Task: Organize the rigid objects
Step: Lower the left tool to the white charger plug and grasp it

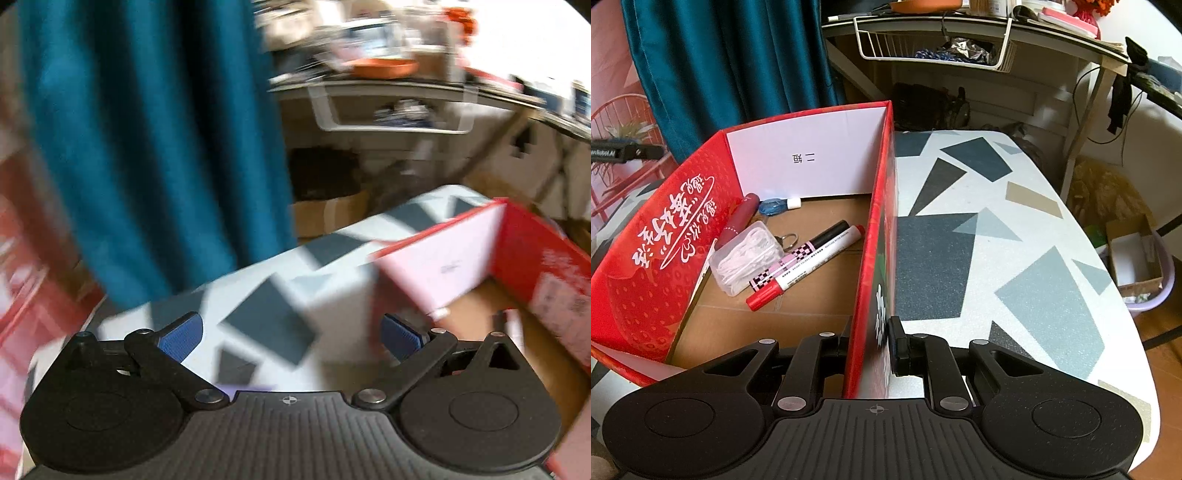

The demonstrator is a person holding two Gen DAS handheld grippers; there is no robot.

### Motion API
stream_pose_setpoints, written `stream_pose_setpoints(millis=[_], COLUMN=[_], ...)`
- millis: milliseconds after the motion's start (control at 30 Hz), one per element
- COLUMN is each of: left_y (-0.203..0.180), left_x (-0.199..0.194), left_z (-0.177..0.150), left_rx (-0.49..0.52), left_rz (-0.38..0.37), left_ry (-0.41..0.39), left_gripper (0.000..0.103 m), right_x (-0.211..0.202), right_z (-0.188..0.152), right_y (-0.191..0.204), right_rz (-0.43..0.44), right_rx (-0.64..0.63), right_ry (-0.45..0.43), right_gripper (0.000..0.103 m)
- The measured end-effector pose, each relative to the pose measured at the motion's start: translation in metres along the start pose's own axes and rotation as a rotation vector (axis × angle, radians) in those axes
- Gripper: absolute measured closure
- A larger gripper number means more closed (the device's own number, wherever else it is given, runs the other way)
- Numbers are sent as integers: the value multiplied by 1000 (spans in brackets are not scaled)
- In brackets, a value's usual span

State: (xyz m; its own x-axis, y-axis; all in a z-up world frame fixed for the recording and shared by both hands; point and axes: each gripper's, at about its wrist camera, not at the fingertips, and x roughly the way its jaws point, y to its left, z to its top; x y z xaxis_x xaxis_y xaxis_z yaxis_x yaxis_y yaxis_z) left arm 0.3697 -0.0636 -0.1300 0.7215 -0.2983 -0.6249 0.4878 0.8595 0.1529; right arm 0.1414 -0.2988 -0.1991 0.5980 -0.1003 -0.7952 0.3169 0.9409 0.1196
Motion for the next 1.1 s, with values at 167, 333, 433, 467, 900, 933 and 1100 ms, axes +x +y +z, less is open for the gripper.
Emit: stream_pose_setpoints(millis=[167, 333, 433, 467, 900, 933, 1100], left_y=[41, 41, 29, 24, -5, -5, 1], left_x=[21, 34, 41, 43, 61, 62, 63], left_z=[-33, -59, -69, -74, -85, -86, -89], left_rx=[-143, -258, -259, -237, -170, -172, -212], left_rz=[41, -1, -3, 19, 126, 132, 117], left_ry=[74, 111, 124, 129, 126, 131, 140], left_gripper=[0, 0, 0, 0, 5, 6, 17], right_x=[0, 0, 1, 1, 1, 1, 2], right_z=[0, 2, 3, 3, 2, 3, 3], right_y=[1, 1, 2, 2, 2, 2, 2], right_rz=[-5, -6, -11, -13, -13, -13, -13], right_rx=[-4, -10, -20, -23, -26, -26, -25], right_ry=[3, 11, 16, 17, 20, 20, 21], right_gripper=[89, 89, 89, 89, 89, 89, 89])
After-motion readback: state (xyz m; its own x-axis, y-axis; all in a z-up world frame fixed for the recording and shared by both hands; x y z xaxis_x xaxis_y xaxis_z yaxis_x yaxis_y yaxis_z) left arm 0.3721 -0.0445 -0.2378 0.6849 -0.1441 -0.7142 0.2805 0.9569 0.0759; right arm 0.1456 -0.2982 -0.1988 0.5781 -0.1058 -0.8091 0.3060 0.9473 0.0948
